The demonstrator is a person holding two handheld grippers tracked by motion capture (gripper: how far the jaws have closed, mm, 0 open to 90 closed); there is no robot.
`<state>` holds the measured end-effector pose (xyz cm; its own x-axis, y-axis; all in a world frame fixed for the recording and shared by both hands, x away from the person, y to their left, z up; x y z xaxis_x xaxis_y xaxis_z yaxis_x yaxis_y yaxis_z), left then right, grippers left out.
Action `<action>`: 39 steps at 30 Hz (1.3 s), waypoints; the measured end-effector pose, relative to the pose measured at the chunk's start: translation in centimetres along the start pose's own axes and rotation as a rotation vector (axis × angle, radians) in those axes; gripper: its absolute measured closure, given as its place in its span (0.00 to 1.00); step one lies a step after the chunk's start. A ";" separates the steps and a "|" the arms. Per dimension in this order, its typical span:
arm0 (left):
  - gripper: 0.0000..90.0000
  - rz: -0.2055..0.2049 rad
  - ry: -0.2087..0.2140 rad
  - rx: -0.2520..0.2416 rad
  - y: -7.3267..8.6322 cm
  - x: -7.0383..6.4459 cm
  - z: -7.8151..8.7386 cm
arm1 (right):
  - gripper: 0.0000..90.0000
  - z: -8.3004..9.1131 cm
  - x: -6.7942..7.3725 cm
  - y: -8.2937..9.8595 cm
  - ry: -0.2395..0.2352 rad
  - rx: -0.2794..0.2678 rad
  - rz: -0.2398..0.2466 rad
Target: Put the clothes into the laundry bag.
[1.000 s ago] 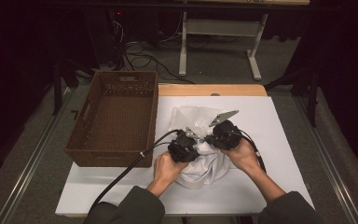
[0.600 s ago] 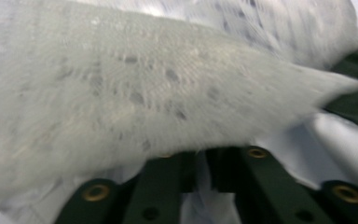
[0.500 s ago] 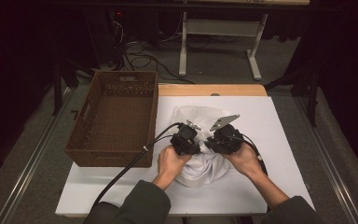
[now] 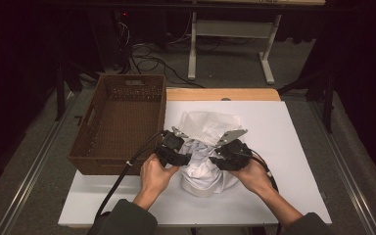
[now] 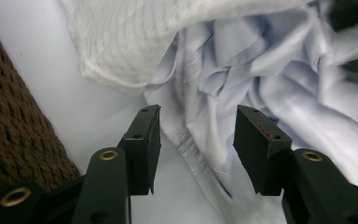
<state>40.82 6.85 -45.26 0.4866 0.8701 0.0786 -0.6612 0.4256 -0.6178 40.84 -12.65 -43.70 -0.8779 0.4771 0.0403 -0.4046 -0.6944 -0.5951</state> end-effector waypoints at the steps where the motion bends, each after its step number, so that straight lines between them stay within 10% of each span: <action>1: 0.57 -0.006 -0.014 0.000 0.1 -0.1 -0.1 | 0.63 -0.7 -0.3 0.0 0.023 0.013 -0.006; 12: 0.57 0.009 -0.008 0.020 0.1 -0.9 -0.9 | 0.88 -3.4 -3.4 2.1 0.098 0.140 -0.050; 28: 0.59 0.091 -0.029 0.002 -1.0 -0.6 -2.8 | 0.99 0.9 -6.7 5.5 0.125 0.145 -0.081; 39: 0.69 0.138 -0.030 -0.021 -2.5 -0.8 -4.7 | 0.86 2.0 -4.0 4.6 0.063 0.083 -0.018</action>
Point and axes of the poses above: each handheld gripper's, and its own axes: z roughly backward along the jaws, y roughly out of its underside, x roughly to its left, the point moved 2 cm from there along -z, roughly forward along the jaws, and after that the axes turned 11 degrees about -y, right-handed, at the moved point
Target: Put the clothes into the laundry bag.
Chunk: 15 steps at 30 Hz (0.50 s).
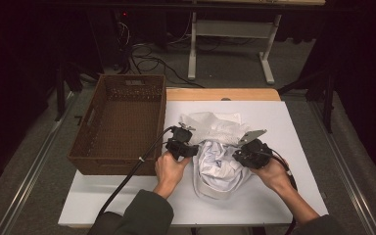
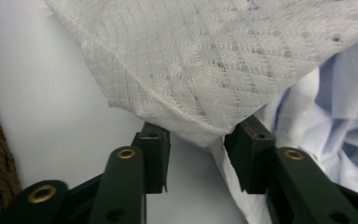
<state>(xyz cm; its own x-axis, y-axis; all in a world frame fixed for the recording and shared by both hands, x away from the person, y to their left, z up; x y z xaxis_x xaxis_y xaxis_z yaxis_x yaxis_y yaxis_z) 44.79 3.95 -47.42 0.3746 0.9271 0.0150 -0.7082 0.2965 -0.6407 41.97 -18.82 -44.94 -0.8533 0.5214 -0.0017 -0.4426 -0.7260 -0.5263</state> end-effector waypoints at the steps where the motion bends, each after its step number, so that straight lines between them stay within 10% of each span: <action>1: 0.71 0.001 0.001 -0.005 -0.1 0.0 -0.1 | 0.84 0.1 0.3 -0.2 -0.008 -0.007 0.008; 6: 0.91 -0.020 0.014 -0.022 0.0 -0.4 -0.4 | 0.69 -0.2 1.6 -1.4 -0.052 -0.044 -0.004; 15: 0.95 -0.079 0.022 -0.030 0.5 -0.6 1.6 | 0.63 -3.0 2.1 -4.6 0.034 -0.066 -0.030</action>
Point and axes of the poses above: each handheld gripper's, and its own axes: z roughly backward along the jaws, y roughly out of its underside, x roughly to its left, the point moved 2 cm from there along -z, roughly forward along the jaws, and after that the axes turned 11 degrees about -y, right-handed, at the moved point
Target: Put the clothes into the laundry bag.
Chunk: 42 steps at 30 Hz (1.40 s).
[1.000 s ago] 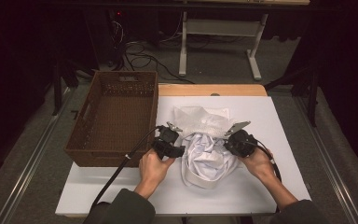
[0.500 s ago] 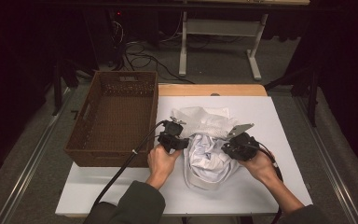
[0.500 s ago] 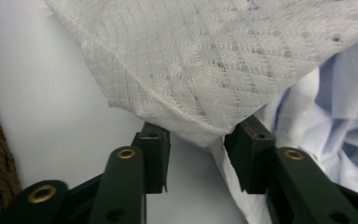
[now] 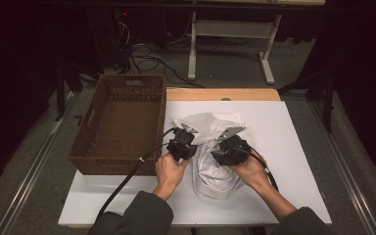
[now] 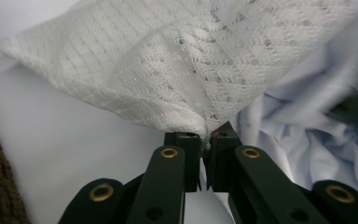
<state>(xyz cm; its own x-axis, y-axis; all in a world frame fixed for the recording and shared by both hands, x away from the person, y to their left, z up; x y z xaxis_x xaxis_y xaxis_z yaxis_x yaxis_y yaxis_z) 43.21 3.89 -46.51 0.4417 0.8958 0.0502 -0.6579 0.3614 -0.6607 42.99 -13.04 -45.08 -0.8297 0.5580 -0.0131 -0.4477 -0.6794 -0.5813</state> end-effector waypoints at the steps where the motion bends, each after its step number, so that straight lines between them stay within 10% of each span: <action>1: 0.95 -0.003 0.001 -0.001 0.1 0.0 0.2 | 0.68 -0.3 -0.1 -0.2 0.018 0.015 0.008; 12: 0.97 -0.031 0.004 -0.013 0.8 0.0 1.6 | 0.96 -2.3 -3.6 -0.1 0.163 0.086 -0.013; 22: 0.73 0.038 0.009 0.039 0.9 0.0 -1.0 | 0.92 -1.5 -3.3 0.3 0.117 0.077 -0.017; 30: 0.79 0.070 0.041 0.065 0.8 -0.3 -3.4 | 0.84 -0.8 -2.5 0.4 0.052 0.056 -0.018; 37: 0.96 0.011 0.062 0.075 1.2 -0.9 -2.4 | 0.74 -1.0 -1.3 0.0 0.035 0.041 0.011; 42: 0.97 -0.040 0.081 0.080 1.8 -1.3 -0.6 | 0.88 -1.3 -1.2 -0.4 0.060 0.064 0.026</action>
Point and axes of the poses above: each handheld gripper's, and its own axes: z roughly backward along the jaws, y roughly out of its underside, x roughly to its left, the point moved 2 cm from there along -z, roughly forward along the jaws, and after that the axes turned 11 degrees about -y, right-handed, at the moved point
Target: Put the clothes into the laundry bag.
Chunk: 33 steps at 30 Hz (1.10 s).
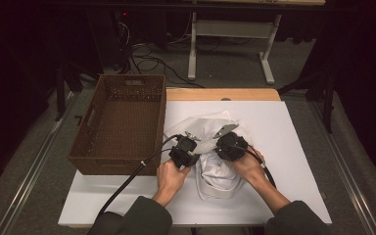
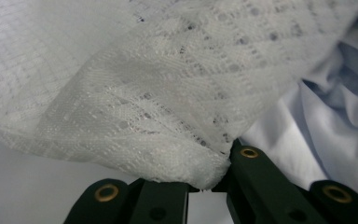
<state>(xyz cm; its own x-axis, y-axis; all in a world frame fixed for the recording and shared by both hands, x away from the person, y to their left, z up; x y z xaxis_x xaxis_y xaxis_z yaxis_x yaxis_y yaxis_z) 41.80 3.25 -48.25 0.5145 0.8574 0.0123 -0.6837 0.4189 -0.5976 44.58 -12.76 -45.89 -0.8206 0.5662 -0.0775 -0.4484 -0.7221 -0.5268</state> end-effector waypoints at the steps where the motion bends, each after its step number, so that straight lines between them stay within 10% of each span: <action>1: 0.97 -0.009 0.007 0.000 0.2 -0.1 0.3 | 0.90 -0.1 -0.2 -0.2 0.011 0.004 0.003; 9: 0.97 -0.029 0.043 0.004 2.6 -0.1 2.0 | 0.95 -1.8 -1.5 -1.7 0.069 0.028 -0.033; 19: 0.81 0.001 0.081 0.013 3.4 0.2 1.1 | 0.74 0.6 0.5 -0.7 -0.034 0.007 0.020; 26: 0.90 0.014 0.101 0.034 3.6 -0.1 -0.3 | 0.62 0.6 1.9 -0.2 -0.091 0.022 0.058; 33: 0.97 0.002 0.119 0.033 3.6 0.1 0.6 | 0.92 -1.6 2.3 -2.0 -0.022 0.042 0.096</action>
<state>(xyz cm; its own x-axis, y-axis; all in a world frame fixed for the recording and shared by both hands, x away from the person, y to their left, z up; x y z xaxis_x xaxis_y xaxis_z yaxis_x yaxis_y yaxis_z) 39.07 5.02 -49.95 0.5700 0.8172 -0.0852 -0.7001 0.4289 -0.5709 44.12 -9.41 -46.35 -0.8677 0.4854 -0.1069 -0.3818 -0.7887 -0.4819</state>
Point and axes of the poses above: each handheld gripper's, and its own axes: z roughly backward along the jaws, y roughly out of its underside, x roughly to its left, the point moved 2 cm from there along -z, roughly forward along the jaws, and after that the axes turned 11 degrees about -y, right-handed, at the moved point
